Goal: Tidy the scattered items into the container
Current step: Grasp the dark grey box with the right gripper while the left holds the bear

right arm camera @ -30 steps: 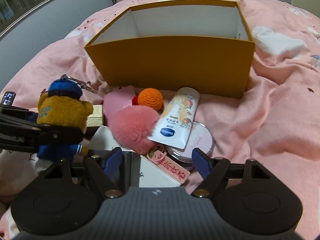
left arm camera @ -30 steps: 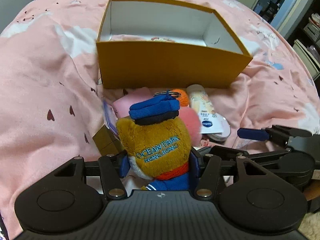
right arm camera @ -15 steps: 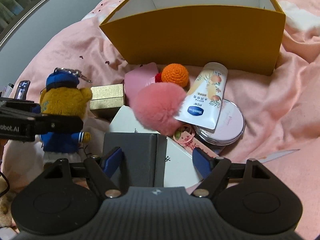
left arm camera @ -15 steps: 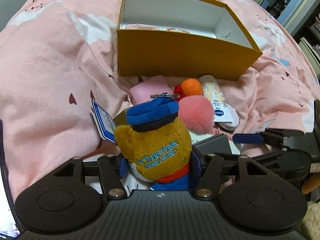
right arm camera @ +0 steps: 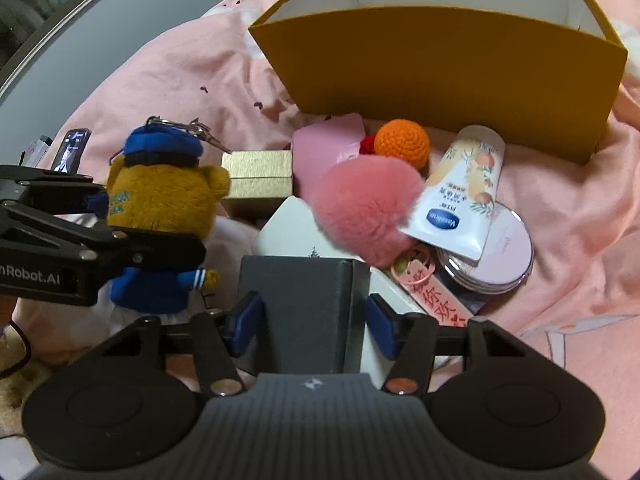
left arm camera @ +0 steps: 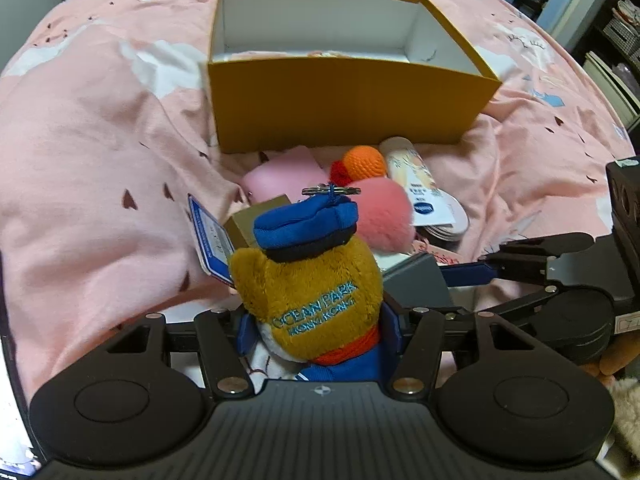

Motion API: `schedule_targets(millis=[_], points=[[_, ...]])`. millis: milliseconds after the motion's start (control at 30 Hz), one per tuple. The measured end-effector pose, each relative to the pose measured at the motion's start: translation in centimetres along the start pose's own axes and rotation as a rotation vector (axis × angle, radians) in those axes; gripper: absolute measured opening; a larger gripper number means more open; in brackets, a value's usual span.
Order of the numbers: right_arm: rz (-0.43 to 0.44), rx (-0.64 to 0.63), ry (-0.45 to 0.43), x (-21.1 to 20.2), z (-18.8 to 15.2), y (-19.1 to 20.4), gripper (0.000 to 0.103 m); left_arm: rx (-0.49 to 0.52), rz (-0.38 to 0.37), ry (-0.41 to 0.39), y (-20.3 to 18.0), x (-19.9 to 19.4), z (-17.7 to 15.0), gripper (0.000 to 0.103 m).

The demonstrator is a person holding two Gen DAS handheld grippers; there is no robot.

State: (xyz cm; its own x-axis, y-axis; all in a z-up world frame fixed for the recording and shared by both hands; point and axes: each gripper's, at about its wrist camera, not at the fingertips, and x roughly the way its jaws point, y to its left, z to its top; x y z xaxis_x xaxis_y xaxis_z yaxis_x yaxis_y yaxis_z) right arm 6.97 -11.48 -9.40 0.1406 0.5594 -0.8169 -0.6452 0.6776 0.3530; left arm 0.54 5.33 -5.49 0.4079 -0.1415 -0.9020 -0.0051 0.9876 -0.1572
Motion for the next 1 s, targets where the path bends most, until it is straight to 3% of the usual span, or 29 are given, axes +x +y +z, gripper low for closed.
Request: schedule_targets(millis=[300,500,567,633,833,1000], points=[[0.020,0.028,0.098,-0.3,-0.8,-0.3,0.063,0.003,0.011,0.000,0.0,0.0,-0.2,0.068],[0.040,0.038,0.102,0.2,-0.5,-0.1,0.070,0.021,0.016,0.008,-0.3,0.2,-0.3,0.068],[0.040,0.022,0.085,0.5,-0.4,0.2,0.066,0.016,0.016,0.011,-0.2,0.3,-0.3,0.068],[0.035,0.013,0.065,0.4,-0.2,0.3,0.056,0.015,0.015,0.009,-0.2,0.3,-0.3,0.068],[0.093,0.067,0.005,-1.3,0.3,-0.5,0.035,0.011,0.017,0.005,-0.1,0.1,-0.2,0.067],[0.179,0.072,-0.030,-2.5,0.8,0.1,0.032,0.011,0.020,0.006,0.0,-0.1,-0.2,0.067]])
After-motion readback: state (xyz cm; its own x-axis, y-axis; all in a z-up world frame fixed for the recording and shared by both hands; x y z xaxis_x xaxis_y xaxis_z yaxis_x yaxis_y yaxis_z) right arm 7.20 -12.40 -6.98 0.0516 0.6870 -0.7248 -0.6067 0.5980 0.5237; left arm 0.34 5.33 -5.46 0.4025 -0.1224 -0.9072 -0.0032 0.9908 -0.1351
